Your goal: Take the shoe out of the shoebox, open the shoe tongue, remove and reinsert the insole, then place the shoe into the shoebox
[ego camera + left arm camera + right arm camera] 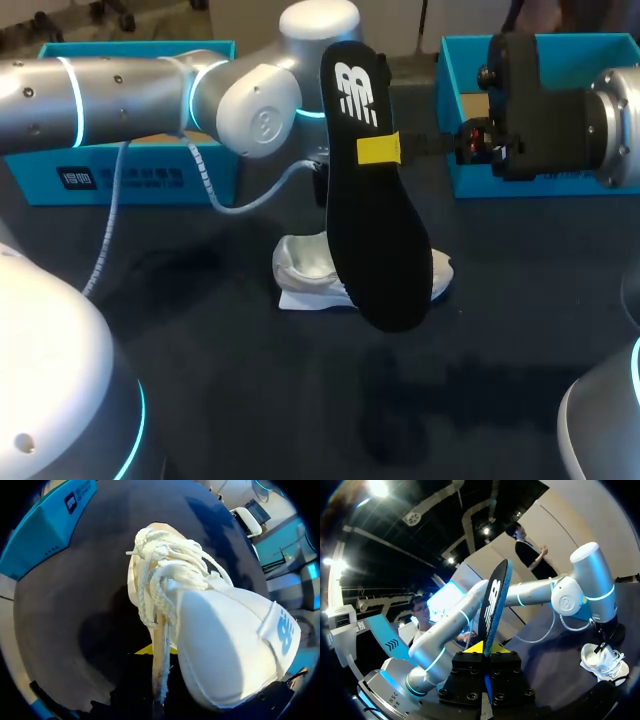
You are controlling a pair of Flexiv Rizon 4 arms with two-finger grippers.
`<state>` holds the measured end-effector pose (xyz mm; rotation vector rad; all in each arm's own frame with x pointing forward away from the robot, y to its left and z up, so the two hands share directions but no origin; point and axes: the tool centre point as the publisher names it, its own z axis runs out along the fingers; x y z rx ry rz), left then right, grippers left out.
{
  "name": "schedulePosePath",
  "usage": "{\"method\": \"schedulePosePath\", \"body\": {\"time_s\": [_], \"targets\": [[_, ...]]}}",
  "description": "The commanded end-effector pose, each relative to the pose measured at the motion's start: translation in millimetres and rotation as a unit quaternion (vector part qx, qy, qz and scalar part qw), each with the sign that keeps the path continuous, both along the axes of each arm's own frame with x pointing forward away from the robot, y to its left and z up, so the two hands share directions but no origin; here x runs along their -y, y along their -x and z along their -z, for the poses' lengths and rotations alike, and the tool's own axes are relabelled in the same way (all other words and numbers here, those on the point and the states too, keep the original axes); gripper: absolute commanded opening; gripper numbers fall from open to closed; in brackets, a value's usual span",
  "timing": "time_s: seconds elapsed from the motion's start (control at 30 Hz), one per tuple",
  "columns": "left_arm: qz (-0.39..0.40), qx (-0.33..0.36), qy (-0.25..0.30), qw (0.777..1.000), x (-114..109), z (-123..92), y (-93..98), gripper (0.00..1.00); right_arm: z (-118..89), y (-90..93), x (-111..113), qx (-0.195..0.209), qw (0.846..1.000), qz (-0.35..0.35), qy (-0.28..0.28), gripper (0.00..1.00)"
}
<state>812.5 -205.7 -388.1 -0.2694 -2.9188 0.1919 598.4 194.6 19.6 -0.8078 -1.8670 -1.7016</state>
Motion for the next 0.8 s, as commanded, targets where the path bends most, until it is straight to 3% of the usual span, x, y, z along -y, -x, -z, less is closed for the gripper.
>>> {"method": "schedulePosePath", "body": {"time_s": [0.03, 0.4, 0.6, 0.77, 0.8], "targets": [[0.067, -0.028, 0.011, 0.997, 0, -11, -4.6, 0.0, 0, -0.9, -4, -0.001, 1.0, 0.001, 0.001, 0.0], [0.257, -0.07, 0.0, 0.964, 11, -32, 3.0, 0.0, 0, -0.9, -4, -0.001, 1.0, 0.001, 0.001, 0.0], [0.443, -0.067, 0.0, 0.894, 14, -49, 19.4, 0.0, 0, -0.9, -4, -0.001, 1.0, 0.001, 0.001, 0.0], [0.512, -0.048, 0.001, 0.858, 17, -61, 21.7, 0.0, 0, -0.9, -4, -0.001, 1.0, 0.001, 0.001, 0.0], [0.541, -0.036, 0.014, 0.84, 17, -64, 21.9, 0.0, 0, -0.9, -4, -0.001, 1.0, 0.001, 0.001, 0.0]]}}
